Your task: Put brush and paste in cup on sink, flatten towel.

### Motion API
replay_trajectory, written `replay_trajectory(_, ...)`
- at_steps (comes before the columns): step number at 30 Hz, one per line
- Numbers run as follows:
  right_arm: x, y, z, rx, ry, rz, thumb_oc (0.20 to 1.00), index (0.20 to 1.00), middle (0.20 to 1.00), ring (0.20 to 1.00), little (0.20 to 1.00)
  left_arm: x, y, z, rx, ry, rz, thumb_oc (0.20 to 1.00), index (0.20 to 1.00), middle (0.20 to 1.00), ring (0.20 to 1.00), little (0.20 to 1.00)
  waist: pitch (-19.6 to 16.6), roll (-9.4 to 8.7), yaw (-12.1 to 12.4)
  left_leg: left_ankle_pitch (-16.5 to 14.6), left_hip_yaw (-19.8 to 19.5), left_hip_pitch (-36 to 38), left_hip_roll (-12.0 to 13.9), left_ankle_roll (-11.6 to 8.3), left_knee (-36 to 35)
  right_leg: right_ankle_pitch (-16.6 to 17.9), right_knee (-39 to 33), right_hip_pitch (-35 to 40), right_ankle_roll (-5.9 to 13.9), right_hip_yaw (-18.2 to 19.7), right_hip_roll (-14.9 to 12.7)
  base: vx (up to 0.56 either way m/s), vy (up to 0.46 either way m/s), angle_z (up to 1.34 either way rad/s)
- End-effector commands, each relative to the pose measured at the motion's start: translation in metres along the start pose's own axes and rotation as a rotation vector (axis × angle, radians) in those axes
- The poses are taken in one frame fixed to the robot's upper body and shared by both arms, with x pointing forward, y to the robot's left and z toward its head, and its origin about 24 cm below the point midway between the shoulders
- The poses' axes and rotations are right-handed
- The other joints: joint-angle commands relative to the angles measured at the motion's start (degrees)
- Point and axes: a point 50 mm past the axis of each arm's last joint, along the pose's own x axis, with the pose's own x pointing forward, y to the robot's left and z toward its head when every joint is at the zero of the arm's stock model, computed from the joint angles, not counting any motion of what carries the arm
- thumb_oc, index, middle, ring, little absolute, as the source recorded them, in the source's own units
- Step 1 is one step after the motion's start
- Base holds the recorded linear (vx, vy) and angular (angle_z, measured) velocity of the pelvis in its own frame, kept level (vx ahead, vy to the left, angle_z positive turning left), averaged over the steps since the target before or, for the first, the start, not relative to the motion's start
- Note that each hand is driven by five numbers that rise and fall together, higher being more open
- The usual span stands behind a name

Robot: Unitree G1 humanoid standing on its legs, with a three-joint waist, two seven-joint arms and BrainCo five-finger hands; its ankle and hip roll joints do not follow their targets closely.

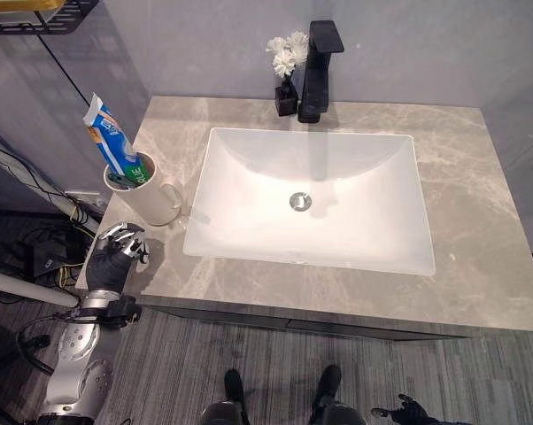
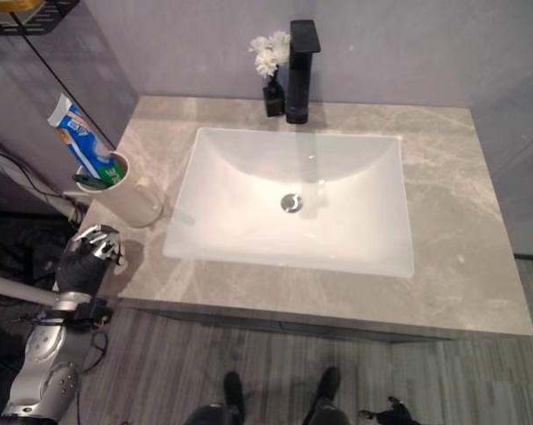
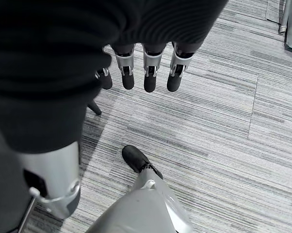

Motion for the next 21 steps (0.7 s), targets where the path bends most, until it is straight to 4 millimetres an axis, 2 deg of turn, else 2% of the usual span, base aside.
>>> replay_trajectory(1, 0.005, -0.007, 0.038, -0.044, -0.113, -0.025, 1.0, 1.0, 1.0, 1.0, 1.0, 0.014, -0.001, 0.02, -0.001, -0.074, -0.021, 0.2, 0.2, 0.2, 0.2, 0.2, 2.7, -0.34, 0.2, 5.8, -4.8, -3.4, 0.8, -0.43, -1.8, 0.2, 0.8, 4.0, 5.45, 2.2, -3.6, 0.03, -0.03, 0.0)
replay_trajectory(2, 0.005, -0.006, 0.05, -0.055, -0.162, -0.018, 1.0, 1.0, 1.0, 1.0, 1.0, 0.016, -0.001, 0.023, 0.002, -0.08, -0.023, 0.2, 0.2, 0.2, 0.2, 0.2, 2.8, -0.21, 0.1, 5.9, -4.9, -3.6, 0.9, -0.47, -1.8, 0.3, 0.7, 3.8, 5.48, 2.3, -3.4, 0.0, 0.0, 0.0)
replay_trajectory(3, 0.005, -0.006, 0.05, -0.055, -0.162, -0.018, 1.0, 1.0, 1.0, 1.0, 1.0, 0.016, -0.001, 0.023, 0.002, -0.08, -0.023, 0.2, 0.2, 0.2, 0.2, 0.2, 2.8, -0.21, 0.1, 5.9, -4.9, -3.6, 0.9, -0.47, -1.8, 0.3, 0.7, 3.8, 5.48, 2.3, -3.4, 0.0, 0.0, 0.0)
replay_trajectory(6, 0.002, -0.005, 0.07, -0.033, -0.261, 0.007, 1.0, 1.0, 1.0, 1.0, 1.0, 0.021, 0.003, 0.024, 0.001, -0.076, -0.01, 0.2, 0.2, 0.2, 0.2, 0.2, 3.1, -0.18, -0.2, 6.0, -4.9, -3.9, 1.0, -0.59, -1.8, 0.4, 0.8, 3.4, 5.5, 2.4, -3.3, 0.0, 0.0, 0.0)
replay_trajectory(8, 0.001, -0.004, 0.073, -0.033, -0.277, 0.014, 1.0, 1.0, 1.0, 1.0, 1.0, 0.022, 0.003, 0.026, 0.005, -0.078, -0.014, 0.2, 0.2, 0.2, 0.2, 0.2, 3.2, -0.08, -0.1, 6.1, -5.0, -4.0, 1.0, -0.61, -1.8, 0.4, 0.8, 3.4, 5.48, 2.4, -3.3, 0.0, 0.0, 0.0)
replay_trajectory(9, 0.0, -0.002, 0.085, -0.064, -0.321, 0.025, 1.0, 1.0, 1.0, 1.0, 1.0, 0.027, 0.001, 0.028, 0.017, -0.078, -0.025, 0.2, 0.2, 0.2, 0.2, 0.2, 3.4, 0.07, 0.1, 6.1, -5.3, -4.3, 0.9, -0.58, -1.8, 0.3, 0.9, 3.3, 5.48, 2.2, -3.3, 0.0, 0.0, 0.0)
replay_trajectory(14, -0.003, 0.002, 0.102, -0.121, -0.388, 0.054, 1.0, 1.0, 1.0, 1.0, 1.0, 0.035, -0.003, 0.028, 0.023, -0.078, -0.036, 0.2, 0.2, 0.2, 0.2, 0.2, 3.6, 0.51, 0.1, 6.1, -5.8, -4.6, 0.6, -0.45, -1.8, 0.4, 1.2, 3.4, 5.61, 1.6, -3.6, 0.0, 0.002, 0.02)
replay_trajectory(21, -0.006, 0.008, 0.124, -0.169, -0.454, 0.07, 1.0, 1.0, 1.0, 1.0, 1.0, 0.054, -0.018, 0.029, 0.027, -0.099, -0.053, 0.2, 0.2, 0.2, 0.2, 0.2, 4.3, 1.44, 0.4, 6.4, -7.2, -5.8, -0.2, -0.3, -1.8, 0.1, 2.1, 3.5, 5.8, -0.2, -4.4, -0.01, 0.0, 0.12)
